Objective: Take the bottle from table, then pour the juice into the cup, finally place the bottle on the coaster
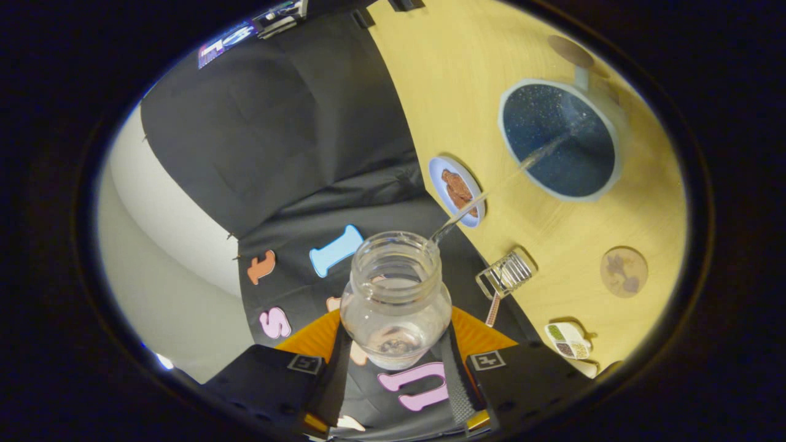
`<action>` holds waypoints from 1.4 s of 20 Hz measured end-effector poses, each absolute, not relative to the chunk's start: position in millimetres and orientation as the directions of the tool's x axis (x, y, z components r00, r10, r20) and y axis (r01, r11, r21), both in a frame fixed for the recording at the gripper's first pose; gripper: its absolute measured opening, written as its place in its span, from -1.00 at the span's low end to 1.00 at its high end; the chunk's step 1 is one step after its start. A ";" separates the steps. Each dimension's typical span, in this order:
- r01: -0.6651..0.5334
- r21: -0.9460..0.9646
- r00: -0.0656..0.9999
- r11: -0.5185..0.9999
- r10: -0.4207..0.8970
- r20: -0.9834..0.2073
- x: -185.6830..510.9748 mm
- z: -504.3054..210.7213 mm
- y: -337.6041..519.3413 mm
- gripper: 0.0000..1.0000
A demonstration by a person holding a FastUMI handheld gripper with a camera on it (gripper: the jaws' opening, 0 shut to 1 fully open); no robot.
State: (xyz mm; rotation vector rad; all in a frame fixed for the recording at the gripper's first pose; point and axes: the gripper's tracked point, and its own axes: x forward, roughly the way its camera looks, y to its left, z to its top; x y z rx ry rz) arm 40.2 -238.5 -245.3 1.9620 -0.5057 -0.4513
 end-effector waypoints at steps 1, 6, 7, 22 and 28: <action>-0.158 0.904 0.841 -0.397 -0.533 -0.087 40.7 -245.1 -237.6 0.43; -0.183 0.903 0.836 -0.388 -0.545 -0.064 40.2 -240.8 -239.1 0.43; -0.189 0.903 0.834 -0.385 -0.548 -0.059 38.5 -239.5 -239.9 0.43; -0.257 0.892 0.794 -0.371 -0.607 -0.023 30.8 -227.8 -252.7 0.43; -0.276 0.889 0.782 -0.364 -0.624 -0.013 31.6 -223.1 -255.0 0.43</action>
